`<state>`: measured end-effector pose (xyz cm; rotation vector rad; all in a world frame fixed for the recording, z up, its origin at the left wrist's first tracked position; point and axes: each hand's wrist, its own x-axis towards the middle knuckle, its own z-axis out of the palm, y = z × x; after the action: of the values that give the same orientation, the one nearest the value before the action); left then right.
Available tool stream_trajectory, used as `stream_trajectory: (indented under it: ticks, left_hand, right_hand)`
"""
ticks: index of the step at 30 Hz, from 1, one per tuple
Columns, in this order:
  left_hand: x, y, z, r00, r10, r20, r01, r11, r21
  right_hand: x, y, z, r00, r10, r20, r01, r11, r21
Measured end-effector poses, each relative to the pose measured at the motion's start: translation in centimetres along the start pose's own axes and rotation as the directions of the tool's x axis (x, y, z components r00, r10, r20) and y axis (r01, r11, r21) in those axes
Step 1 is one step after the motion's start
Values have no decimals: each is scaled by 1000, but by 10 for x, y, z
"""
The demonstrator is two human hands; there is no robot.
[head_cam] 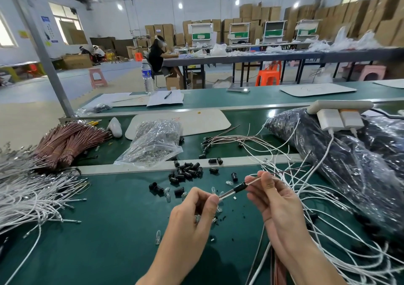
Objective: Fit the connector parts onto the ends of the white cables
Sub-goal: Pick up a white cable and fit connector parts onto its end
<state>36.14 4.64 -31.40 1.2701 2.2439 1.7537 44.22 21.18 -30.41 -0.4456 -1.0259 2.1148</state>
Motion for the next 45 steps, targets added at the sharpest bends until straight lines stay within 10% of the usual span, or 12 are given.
stream_trajectory:
  ticks: [16, 34, 45]
  left_hand:
    - [-1, -1, 6, 1000, 16, -5, -16, 997, 70]
    - [1, -3, 7, 1000, -16, -20, 16, 1000, -2]
    - [0, -4, 11, 999, -43, -31, 43, 999, 2]
  right_hand:
    - [-11, 18, 7, 940, 273, 205, -275, 961, -19]
    - [-6, 5, 6, 965, 180, 189, -182, 983, -4]
    - [-19, 16, 15, 929, 223, 295, -129, 943, -308]
